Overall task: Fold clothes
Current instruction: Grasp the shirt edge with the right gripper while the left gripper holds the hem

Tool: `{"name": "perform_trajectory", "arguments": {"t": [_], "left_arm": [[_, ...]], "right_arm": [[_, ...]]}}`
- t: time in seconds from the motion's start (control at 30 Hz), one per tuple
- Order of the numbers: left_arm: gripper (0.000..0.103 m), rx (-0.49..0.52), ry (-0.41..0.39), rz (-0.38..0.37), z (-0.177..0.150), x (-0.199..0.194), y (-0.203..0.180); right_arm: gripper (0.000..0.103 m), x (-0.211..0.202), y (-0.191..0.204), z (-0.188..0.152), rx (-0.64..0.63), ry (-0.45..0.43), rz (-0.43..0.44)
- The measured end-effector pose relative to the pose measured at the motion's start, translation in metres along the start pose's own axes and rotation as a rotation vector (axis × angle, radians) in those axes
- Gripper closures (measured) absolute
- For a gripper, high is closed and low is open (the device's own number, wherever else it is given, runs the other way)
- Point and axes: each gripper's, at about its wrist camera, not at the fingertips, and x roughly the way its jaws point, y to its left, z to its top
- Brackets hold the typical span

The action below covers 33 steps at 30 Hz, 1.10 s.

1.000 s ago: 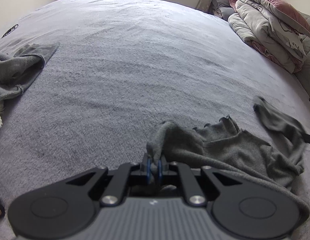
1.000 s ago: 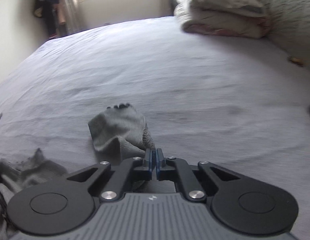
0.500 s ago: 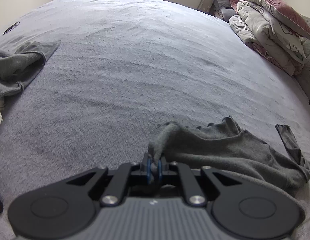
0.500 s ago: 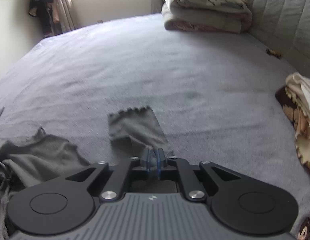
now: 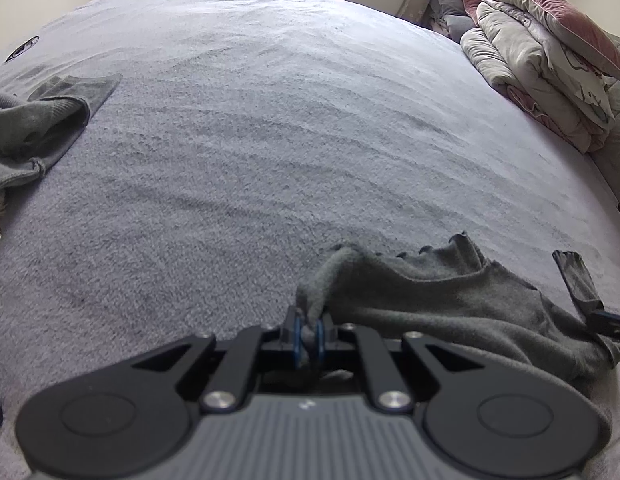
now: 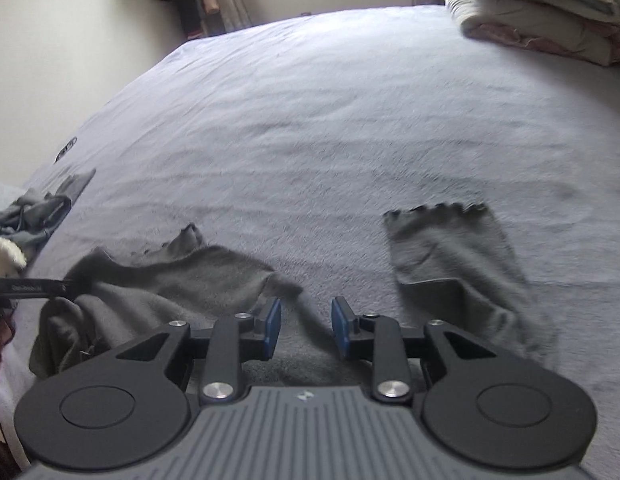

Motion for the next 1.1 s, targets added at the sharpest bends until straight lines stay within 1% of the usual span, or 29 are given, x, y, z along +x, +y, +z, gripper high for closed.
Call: {"name": "perform_trajectory", "arguments": {"t": [0.1, 0.27, 0.33, 0.47, 0.63, 0.73, 0.9, 0.97, 1.0, 1.07, 1.1], "left_arm": [[0.094, -0.019, 0.011, -0.011, 0.001, 0.002, 0.003], [0.094, -0.054, 0.03, -0.025, 0.004, 0.005, 0.007], [0.094, -0.067, 0.037, -0.036, 0.005, 0.006, 0.009], [0.094, -0.128, 0.054, -0.083, 0.006, 0.006, 0.018], [0.094, -0.126, 0.055, -0.118, 0.006, 0.0, 0.022], [0.094, -0.178, 0.065, -0.144, 0.007, 0.003, 0.029], [0.094, -0.172, 0.057, -0.158, 0.009, 0.002, 0.025], [0.094, -0.168, 0.057, -0.161, 0.009, 0.002, 0.023], [0.094, -0.165, 0.058, -0.161, 0.009, 0.002, 0.023], [0.094, -0.157, 0.058, -0.159, 0.009, 0.002, 0.021], [0.094, -0.155, 0.058, -0.158, 0.009, 0.002, 0.021]], "right_arm": [[0.072, 0.013, -0.004, -0.005, 0.004, 0.009, -0.006], [0.072, 0.026, -0.012, -0.014, 0.013, -0.005, 0.032], [0.072, 0.029, -0.01, -0.011, -0.002, -0.012, 0.044], [0.072, 0.035, -0.007, -0.004, -0.002, -0.023, 0.083], [0.072, 0.045, -0.003, 0.004, -0.019, -0.025, 0.108], [0.072, 0.05, -0.001, 0.003, -0.027, -0.029, 0.118], [0.072, 0.053, 0.004, 0.0, -0.055, -0.044, 0.118], [0.077, 0.053, 0.007, -0.001, -0.068, -0.047, 0.119], [0.084, 0.053, 0.008, -0.002, -0.073, -0.047, 0.121], [0.09, 0.053, 0.01, -0.004, -0.079, -0.05, 0.123], [0.094, 0.053, 0.011, -0.004, -0.083, -0.053, 0.123]]}}
